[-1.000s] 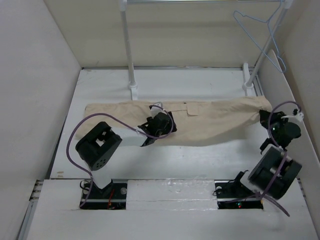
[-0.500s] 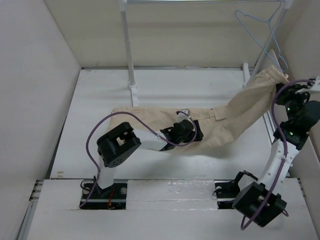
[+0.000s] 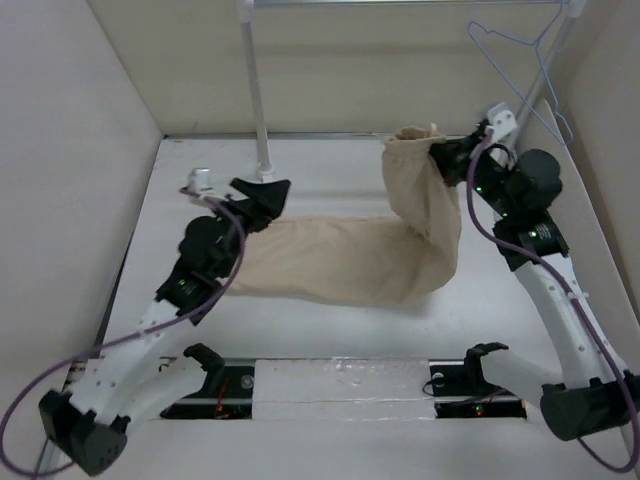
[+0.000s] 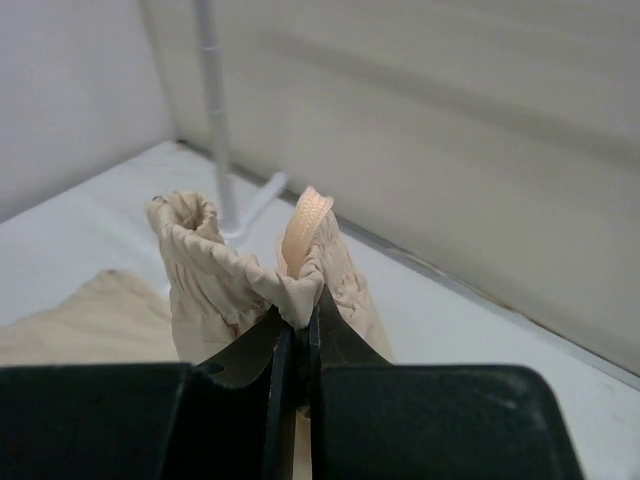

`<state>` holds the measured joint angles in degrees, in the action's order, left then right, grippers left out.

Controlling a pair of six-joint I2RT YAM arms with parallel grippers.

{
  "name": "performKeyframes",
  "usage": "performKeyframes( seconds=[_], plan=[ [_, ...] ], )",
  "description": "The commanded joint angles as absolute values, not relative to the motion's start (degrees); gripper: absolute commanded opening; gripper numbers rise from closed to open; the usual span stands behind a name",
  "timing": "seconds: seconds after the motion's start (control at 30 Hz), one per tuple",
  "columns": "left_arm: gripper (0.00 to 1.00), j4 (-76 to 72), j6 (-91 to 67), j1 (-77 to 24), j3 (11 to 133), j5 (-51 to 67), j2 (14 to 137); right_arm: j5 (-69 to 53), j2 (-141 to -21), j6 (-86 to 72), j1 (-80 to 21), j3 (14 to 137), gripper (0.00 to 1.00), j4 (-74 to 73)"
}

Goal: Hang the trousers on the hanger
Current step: Fold the trousers at the center of the board.

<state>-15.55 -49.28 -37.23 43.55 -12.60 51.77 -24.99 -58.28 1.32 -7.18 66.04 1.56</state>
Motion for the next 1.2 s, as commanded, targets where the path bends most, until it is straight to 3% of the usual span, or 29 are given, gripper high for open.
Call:
performKeyframes(
  seconds=[0.0,0.13,0.27,0.57,0.6,0.63,0.73,0.83,1.0,1.1,1.17],
  plan=[
    [0.77,-4.1,-46.5,-30.1,41.6,-7.7,43.1,-11.7,-63.1,4.7,-19.2,72.9,0.0,1.9],
    [0.78,3.5,-43.2,-23.0,44.1,-6.9,36.7,-0.8,-71.8,4.8,-34.4,79.9,0.0,2.5],
    [0.8,8.6,-37.9,-22.3,49.4,-12.7,34.7,8.8,-83.2,4.0,-46.5,87.9,0.0,3.6],
    [0.82,11.5,-31.4,-22.3,59.7,-21.2,34.6,13.1,-106.9,-2.1,-57.0,99.5,0.0,9.1],
    [0.82,10.8,-30.9,-22.3,59.5,-20.8,35.0,12.6,-113.4,-4.2,-58.3,101.6,0.18,9.6],
    [0.82,10.8,-30.9,-22.3,59.4,-20.8,35.0,12.6,-113.5,-4.2,-58.4,101.6,0.18,9.6],
    [0.83,10.4,-30.5,-22.3,59.3,-21.8,35.6,4.7,-118.6,-8.8,-58.4,101.0,0.43,11.6],
    [0.83,9.5,-29.7,-22.3,59.3,-23.4,36.3,0.4,-114.9,-11.3,-57.7,93.7,0.58,18.9],
    [0.85,7.6,-29.4,-22.3,57.8,-21.4,44.5,3.5,-101.9,-7.7,-54.4,83.3,0.67,16.9],
    [0.86,8.2,-30.4,-17.4,58.0,-15.0,52.8,4.6,-92.0,-5.2,-50.6,73.9,0.56,16.5],
    [0.86,9.1,-30.8,-11.8,58.8,-4.7,57.8,3.5,-86.7,-2.9,-48.7,69.3,0.24,13.4]
  ],
)
